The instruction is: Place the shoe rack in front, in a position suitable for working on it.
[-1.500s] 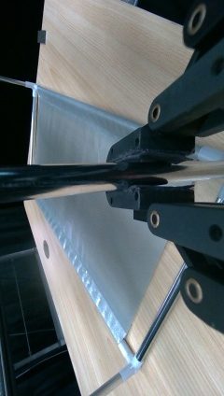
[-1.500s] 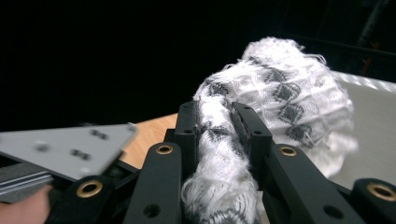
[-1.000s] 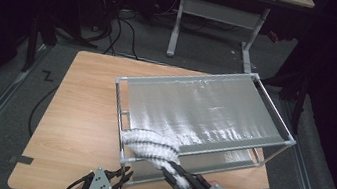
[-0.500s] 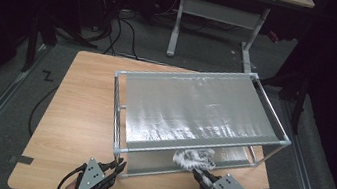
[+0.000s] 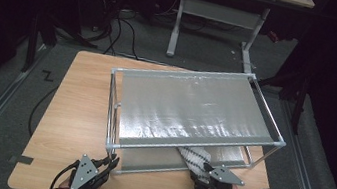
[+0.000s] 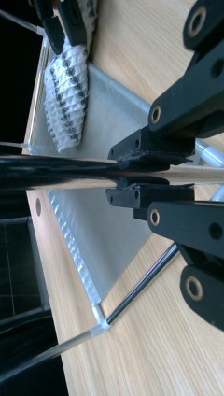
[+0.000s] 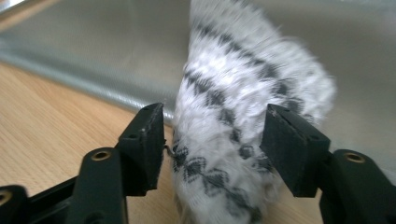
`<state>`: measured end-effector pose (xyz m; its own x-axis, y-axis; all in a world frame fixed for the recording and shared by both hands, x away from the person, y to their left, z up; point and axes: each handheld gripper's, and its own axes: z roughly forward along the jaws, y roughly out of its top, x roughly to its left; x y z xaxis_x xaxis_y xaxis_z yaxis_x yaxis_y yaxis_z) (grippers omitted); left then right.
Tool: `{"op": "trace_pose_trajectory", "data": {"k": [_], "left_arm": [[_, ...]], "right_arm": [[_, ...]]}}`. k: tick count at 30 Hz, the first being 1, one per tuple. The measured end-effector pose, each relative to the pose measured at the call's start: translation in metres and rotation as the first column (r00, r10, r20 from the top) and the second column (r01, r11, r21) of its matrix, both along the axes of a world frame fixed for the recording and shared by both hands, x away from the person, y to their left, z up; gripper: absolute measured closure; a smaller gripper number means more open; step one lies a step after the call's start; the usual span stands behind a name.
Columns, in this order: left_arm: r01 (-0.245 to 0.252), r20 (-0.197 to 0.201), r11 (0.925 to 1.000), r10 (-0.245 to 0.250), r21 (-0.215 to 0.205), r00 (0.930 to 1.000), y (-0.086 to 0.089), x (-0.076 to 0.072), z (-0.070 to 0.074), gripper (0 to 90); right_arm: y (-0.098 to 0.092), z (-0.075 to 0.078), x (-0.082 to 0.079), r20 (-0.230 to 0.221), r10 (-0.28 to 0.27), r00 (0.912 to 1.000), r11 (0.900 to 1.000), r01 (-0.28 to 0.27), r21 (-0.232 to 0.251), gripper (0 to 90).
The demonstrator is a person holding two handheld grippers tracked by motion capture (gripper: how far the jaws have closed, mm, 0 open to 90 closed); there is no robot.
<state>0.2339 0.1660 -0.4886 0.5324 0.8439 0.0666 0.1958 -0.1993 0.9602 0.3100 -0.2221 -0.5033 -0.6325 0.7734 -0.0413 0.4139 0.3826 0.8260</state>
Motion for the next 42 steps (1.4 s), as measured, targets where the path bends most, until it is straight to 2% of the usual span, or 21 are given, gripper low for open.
{"op": "trace_pose_trajectory", "data": {"k": [1, 3, 5, 7, 9, 13, 17, 20, 22, 25, 28, 30, 33, 36, 38, 40, 42], "left_arm": [[-0.003, 0.0, 1.0, 0.003, 0.002, 1.0, 0.001, 0.0, 0.0, 79.6], [-0.018, 0.0, 0.9998, 0.018, 0.007, 0.9998, 0.005, 0.0, 0.0, 79.5], [-0.033, -0.001, 0.9995, 0.033, 0.003, 0.9995, 0.01, 0.0, 0.0, 79.5], [-0.054, 0.001, 0.9985, 0.054, 0.005, 0.9986, 0.016, -0.001, 0.0, 79.5], [-0.074, 0.006, 0.9972, 0.074, 0.007, 0.9972, 0.022, -0.002, 0.0, 79.4], [-0.127, 0.006, 0.9918, 0.127, 0.012, 0.9919, 0.036, -0.006, 0.0, 79.2], [-0.17, -0.008, 0.9841, 0.17, 0.053, 0.9854, 0.053, -0.009, 0.004, 78.7], [-0.193, -0.041, 0.9806, 0.194, 0.036, 0.9801, 0.067, -0.007, 0.006, 79.0], [-0.202, -0.051, 0.9793, 0.202, 0.014, 0.978, 0.077, -0.004, 0.005, 79.4], [-0.21, -0.059, 0.9778, 0.209, -0.005, 0.9761, 0.087, -0.001, 0.005, 79.7], [-0.212, -0.062, 0.9767, 0.21, -0.032, 0.9757, 0.088, 0.0, 0.003, 79.9], [-0.224, -0.058, 0.9745, 0.223, -0.015, 0.9731, 0.087, 0.002, 0.004, 79.9], [-0.223, -0.033, 0.9747, 0.224, 0.01, 0.9741, 0.085, 0.003, 0.005, 79.2], [-0.207, -0.018, 0.9782, 0.208, 0.01, 0.9781, 0.086, 0.004, 0.003, 79.2], [-0.2, -0.008, 0.9798, 0.2, 0.005, 0.9798, 0.087, 0.005, 0.004, 79.4], [-0.201, -0.004, 0.9795, 0.201, 0.007, 0.9795, 0.087, 0.006, 0.004, 79.4], [-0.199, -0.007, 0.9799, 0.199, 0.014, 0.98, 0.086, 0.007, 0.003, 79.4]], "right_arm": [[0.004, -0.002, 0.003, -0.015, -0.003, 0.9999, 1.0, 0.003, -0.03, 40.6], [0.007, -0.002, 0.006, 0.011, -0.014, 0.9999, 0.998, 0.014, -0.06, 51.8], [0.009, -0.002, 0.007, 0.021, -0.004, 0.9998, 0.998, 0.005, -0.066, 64.9], [0.009, -0.001, 0.008, 0.016, 0.005, 0.9999, 0.998, -0.004, -0.06, 72.0], [0.012, 0.001, 0.01, -0.001, 0.014, 0.9999, 0.999, -0.014, -0.05, 73.8], [0.025, 0.001, 0.016, 0.002, 0.052, 0.9986, 0.996, -0.052, -0.075, 74.3], [0.049, 0.002, 0.024, 0.007, 0.09, 0.9959, 0.991, -0.089, -0.098, 74.3], [0.062, 0.003, 0.025, -0.003, 0.112, 0.9937, 0.99, -0.112, -0.092, 74.9], [0.063, 0.006, 0.023, -0.013, 0.121, 0.9925, 0.99, -0.122, -0.076, 75.6], [0.052, 0.015, 0.018, 0.002, 0.106, 0.9944, 0.994, -0.106, -0.022, 76.3], [0.032, 0.024, 0.01, 0.028, 0.056, 0.998, 0.998, -0.057, 0.024, 76.2], [0.017, 0.029, 0.005, 0.048, 0.02, 0.9987, 0.999, -0.022, 0.045, 76.2], [-0.005, 0.035, -0.004, 0.08, -0.044, 0.9958, 0.997, 0.039, 0.065, 76.5], [-0.024, 0.042, -0.01, 0.122, -0.118, 0.9856, 0.991, 0.108, 0.079, 76.8], [-0.036, 0.049, -0.014, 0.156, -0.159, 0.9749, 0.984, 0.144, 0.099, 76.6], [-0.045, 0.055, -0.016, 0.187, -0.197, 0.9624, 0.977, 0.177, 0.119, 76.4], [-0.052, 0.064, -0.019, 0.232, -0.228, 0.9457, 0.97, 0.199, 0.14, 76.4]]}}
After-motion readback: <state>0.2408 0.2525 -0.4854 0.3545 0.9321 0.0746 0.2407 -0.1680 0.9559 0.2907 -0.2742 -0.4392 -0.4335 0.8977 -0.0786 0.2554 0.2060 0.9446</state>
